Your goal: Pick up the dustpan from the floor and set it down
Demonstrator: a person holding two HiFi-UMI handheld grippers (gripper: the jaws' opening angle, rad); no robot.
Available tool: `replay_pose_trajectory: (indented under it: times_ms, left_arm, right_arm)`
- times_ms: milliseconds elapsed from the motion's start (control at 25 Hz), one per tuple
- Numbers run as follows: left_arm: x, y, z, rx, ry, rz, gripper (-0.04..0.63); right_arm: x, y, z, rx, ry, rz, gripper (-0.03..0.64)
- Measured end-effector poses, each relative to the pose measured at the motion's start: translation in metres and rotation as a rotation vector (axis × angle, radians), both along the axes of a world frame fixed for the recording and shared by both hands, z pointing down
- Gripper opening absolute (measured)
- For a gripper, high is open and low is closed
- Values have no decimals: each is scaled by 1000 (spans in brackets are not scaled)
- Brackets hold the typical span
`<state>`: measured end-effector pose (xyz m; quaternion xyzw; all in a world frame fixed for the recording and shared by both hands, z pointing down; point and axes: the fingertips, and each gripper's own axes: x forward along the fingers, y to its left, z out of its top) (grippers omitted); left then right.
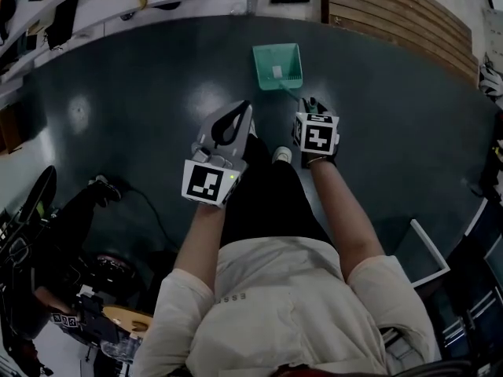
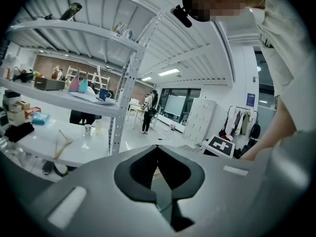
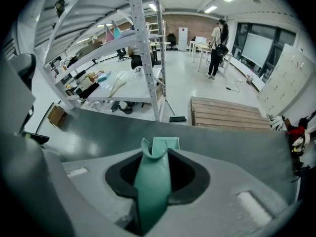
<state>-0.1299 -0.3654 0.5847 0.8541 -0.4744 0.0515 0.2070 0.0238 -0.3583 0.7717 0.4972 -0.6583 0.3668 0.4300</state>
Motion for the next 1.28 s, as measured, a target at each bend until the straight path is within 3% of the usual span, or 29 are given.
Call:
replay_pose_trajectory:
  times_ms: [80, 200, 320, 520, 720, 800, 840, 920, 960, 1160, 1280]
  left_arm:
    - [0, 3, 4, -18, -2, -1, 11]
    - [1, 9, 3, -23, -8, 3, 9]
    - [6, 13, -1, -4, -15, 15, 11]
    - [14, 19, -14, 18, -10, 17, 11]
    - [15, 29, -42, 51, 14, -30, 9]
    - [13, 35, -62, 44, 38, -76, 11]
    - [14, 39, -73, 46, 42, -91, 9]
    - [20, 46, -97, 70, 34, -95, 9]
    - [24, 49, -109, 90, 29, -90, 9]
    - [45, 67, -165, 195, 18, -71, 9]
    - [60, 88, -187, 211, 25, -51, 9]
  right_arm:
    - [-2, 9, 8, -27, -9, 20, 76]
    - [-10, 22, 15, -67, -51, 22, 161]
    - [-18, 22, 8, -19, -57, -11, 254]
    - [-14, 23, -19, 54, -82, -17, 265]
    - [2, 15, -90, 174, -168, 43, 264]
    - [11, 18, -123, 217, -207, 55, 241]
    - [16, 21, -140, 244, -220, 54, 199]
    - [28, 25, -176, 328, -222, 46, 40]
    - [35, 26, -194, 374, -218, 41, -8]
    - [58, 30, -267, 562, -243, 33, -11]
    - [67, 42, -308, 665, -259, -3, -11]
